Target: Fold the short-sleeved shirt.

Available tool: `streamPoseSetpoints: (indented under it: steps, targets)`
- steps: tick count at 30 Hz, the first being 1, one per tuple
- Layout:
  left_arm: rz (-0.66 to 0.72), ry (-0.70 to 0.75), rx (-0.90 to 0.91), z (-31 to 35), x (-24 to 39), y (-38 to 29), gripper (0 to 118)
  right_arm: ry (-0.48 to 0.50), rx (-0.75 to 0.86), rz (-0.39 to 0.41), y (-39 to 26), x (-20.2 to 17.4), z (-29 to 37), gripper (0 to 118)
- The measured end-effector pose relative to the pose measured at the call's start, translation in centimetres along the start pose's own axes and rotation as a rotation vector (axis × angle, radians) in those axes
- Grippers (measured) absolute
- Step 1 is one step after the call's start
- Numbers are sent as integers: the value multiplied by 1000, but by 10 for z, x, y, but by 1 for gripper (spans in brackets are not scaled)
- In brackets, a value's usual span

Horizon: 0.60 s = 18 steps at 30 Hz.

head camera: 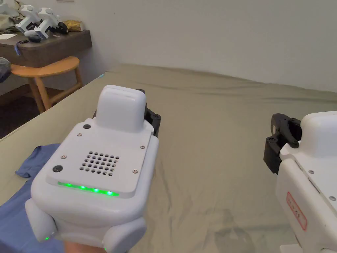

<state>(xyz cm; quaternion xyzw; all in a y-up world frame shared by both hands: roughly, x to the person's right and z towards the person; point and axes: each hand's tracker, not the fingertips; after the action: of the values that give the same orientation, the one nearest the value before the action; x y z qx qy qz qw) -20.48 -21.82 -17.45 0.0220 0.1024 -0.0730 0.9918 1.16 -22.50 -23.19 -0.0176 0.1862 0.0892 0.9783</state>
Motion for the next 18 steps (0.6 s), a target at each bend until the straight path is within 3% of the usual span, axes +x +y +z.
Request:
streamPoseSetpoints:
  steps: [8, 18]
  targets:
    - [-50, 178, -30, 32, -62, -8, 0, 243, 18, -11, 4, -75, -20, 1]
    - [-34, 286, -71, 50, -96, -21, 0, 338, 15, 27, 4, -121, -25, 1]
